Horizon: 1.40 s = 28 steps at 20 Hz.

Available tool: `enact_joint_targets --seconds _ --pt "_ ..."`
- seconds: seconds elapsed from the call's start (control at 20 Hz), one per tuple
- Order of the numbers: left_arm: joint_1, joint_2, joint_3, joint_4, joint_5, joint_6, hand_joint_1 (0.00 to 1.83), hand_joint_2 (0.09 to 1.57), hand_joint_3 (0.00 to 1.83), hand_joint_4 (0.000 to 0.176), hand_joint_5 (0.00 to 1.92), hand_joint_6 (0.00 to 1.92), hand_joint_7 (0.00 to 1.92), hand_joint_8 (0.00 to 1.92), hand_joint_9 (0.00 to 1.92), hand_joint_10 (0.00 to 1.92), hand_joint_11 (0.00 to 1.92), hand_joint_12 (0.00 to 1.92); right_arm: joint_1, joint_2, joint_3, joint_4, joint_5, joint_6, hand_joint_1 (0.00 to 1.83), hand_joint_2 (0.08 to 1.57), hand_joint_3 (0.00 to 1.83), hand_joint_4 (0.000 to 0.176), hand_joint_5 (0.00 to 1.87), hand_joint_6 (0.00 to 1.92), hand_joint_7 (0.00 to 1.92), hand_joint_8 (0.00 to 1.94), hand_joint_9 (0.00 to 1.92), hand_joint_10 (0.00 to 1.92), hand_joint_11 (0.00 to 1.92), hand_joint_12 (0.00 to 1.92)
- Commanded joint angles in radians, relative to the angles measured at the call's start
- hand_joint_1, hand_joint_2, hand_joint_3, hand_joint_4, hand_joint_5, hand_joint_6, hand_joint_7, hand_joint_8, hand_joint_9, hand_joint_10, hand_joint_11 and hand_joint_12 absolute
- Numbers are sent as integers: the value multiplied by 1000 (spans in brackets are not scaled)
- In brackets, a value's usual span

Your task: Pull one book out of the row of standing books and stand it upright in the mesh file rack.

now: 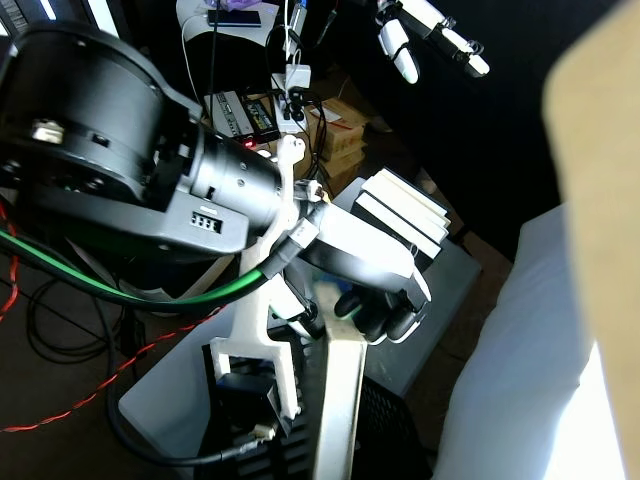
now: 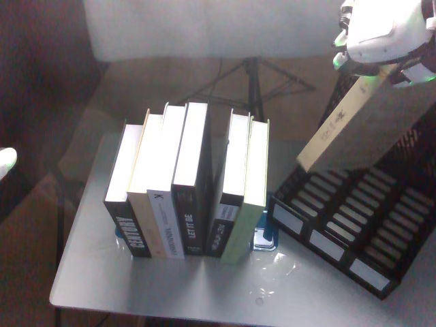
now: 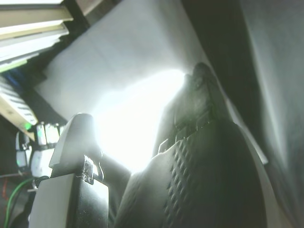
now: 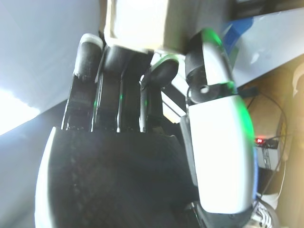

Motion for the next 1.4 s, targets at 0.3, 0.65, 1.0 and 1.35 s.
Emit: enact_joint_targets --seconds 0.3,0.65,1.0,1.35 --pt "-2 -8 14 -6 -125 -8 567 1425 1 0 45 3 0 0 0 0 0 0 -5 9 12 -59 -99 -11 1031 1371 0 0 225 1058 272 607 103 973 14 1546" --pt "-2 -12 16 -6 -125 -8 604 1423 0 0 50 3 0 0 0 0 0 0 -7 9 21 -67 -100 -11 938 1193 0 0 167 430 220 16 28 720 0 1429" --pt "-3 -13 17 -6 -123 -10 618 1417 0 0 42 2 0 0 0 0 0 0 -16 20 9 -67 -108 -7 411 1242 0 0 77 295 159 3 0 606 0 1334" --pt "-51 -14 22 54 -92 -8 550 1431 6 0 14 0 0 0 0 0 0 0 22 96 -91 -20 -114 41 362 1373 14 0 0 5 0 0 0 241 0 1139"
